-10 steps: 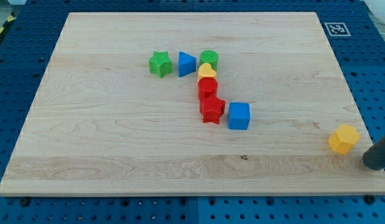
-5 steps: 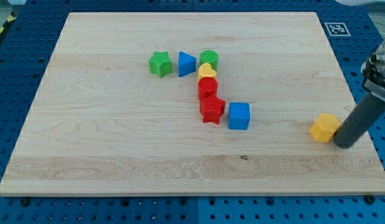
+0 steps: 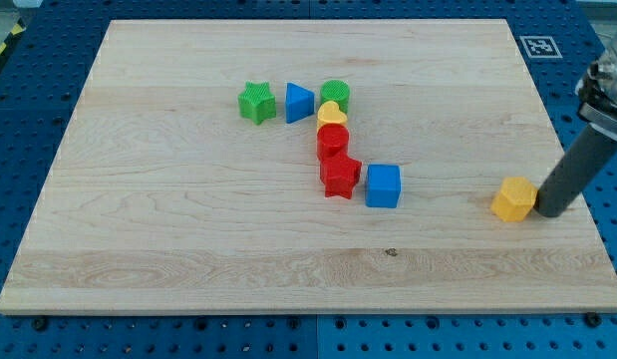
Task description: Move yellow hexagon into blue cube
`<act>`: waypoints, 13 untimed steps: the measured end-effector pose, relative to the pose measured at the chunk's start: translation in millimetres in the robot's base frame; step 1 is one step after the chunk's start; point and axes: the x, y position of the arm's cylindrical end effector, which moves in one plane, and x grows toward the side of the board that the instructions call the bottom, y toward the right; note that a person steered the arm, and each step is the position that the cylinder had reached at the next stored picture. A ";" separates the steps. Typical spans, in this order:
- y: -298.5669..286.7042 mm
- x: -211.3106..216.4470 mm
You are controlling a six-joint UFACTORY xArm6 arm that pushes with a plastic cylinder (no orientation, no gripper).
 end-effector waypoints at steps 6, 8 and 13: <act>-42.2 -15.3; -42.3 -18.9; -73.2 -12.4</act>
